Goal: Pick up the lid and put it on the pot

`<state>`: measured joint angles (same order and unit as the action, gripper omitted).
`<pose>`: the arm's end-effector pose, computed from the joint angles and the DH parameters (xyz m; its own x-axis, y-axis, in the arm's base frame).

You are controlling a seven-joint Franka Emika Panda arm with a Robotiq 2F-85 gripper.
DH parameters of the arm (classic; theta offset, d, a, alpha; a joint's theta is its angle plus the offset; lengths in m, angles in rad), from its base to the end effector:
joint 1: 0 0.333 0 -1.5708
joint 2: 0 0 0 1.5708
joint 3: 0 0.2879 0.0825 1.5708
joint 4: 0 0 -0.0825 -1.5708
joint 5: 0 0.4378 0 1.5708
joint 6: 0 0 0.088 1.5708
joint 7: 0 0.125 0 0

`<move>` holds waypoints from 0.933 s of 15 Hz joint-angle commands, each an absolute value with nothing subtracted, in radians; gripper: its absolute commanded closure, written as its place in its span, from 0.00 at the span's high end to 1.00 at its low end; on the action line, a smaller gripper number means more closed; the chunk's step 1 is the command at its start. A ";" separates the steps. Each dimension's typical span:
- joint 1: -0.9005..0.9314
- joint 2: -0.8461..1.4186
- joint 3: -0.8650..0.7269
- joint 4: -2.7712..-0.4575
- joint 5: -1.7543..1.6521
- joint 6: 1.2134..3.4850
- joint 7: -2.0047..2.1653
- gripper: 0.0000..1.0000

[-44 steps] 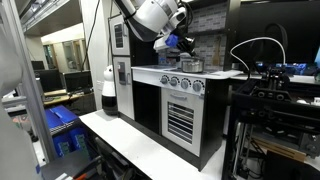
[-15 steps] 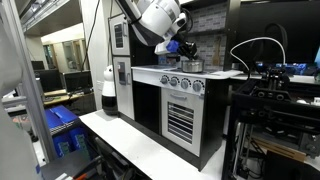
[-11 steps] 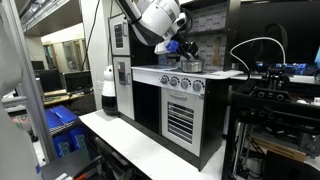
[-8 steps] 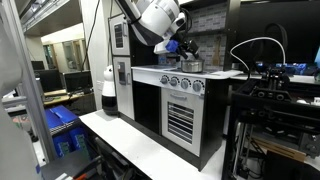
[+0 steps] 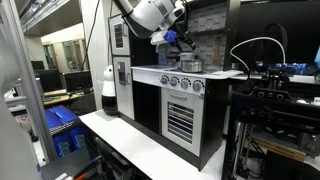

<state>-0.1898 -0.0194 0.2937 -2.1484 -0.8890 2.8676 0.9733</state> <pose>0.6237 0.1052 0.4106 0.6570 -0.0283 0.7534 -0.1220 -0.9901 0.0692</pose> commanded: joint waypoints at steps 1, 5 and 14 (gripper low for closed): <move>-0.041 -0.028 0.215 -2.201 -0.607 2.875 0.726 1.00; 0.076 -0.061 0.221 -2.199 -0.250 2.750 0.458 1.00; 0.106 -0.318 0.082 -2.000 0.092 2.078 0.022 1.00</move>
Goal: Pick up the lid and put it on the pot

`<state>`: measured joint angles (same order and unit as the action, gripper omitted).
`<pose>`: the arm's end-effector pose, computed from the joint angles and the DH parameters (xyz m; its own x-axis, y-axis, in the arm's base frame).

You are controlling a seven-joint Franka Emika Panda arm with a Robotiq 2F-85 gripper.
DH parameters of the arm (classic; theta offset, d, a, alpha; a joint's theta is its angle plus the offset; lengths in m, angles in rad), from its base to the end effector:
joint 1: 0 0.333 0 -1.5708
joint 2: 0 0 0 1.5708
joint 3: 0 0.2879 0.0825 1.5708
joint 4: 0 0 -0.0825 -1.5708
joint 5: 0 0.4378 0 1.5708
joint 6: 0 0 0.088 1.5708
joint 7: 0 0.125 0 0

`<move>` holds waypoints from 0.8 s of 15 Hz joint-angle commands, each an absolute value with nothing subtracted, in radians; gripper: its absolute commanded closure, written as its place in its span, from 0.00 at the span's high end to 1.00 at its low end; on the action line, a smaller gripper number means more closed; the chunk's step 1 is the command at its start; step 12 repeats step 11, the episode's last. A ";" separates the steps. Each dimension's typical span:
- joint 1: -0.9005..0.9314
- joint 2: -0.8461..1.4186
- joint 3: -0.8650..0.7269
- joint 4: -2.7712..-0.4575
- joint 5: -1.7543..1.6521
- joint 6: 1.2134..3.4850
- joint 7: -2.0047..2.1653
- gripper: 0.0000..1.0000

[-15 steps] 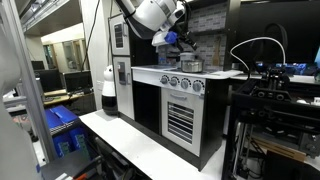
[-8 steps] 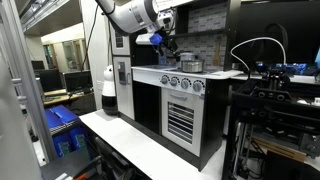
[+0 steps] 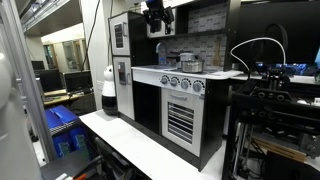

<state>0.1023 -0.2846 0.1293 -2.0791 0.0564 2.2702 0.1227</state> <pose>0.5625 0.1397 0.5435 0.8909 0.0595 0.4503 0.1039 -0.9918 -0.0744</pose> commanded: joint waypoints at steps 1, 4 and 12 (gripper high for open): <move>0.106 -0.325 0.069 -1.956 0.094 1.993 -0.003 1.00; 0.110 -0.312 0.033 -1.817 0.125 1.745 -0.084 1.00; 0.094 -0.343 0.044 -1.817 0.114 1.710 -0.067 1.00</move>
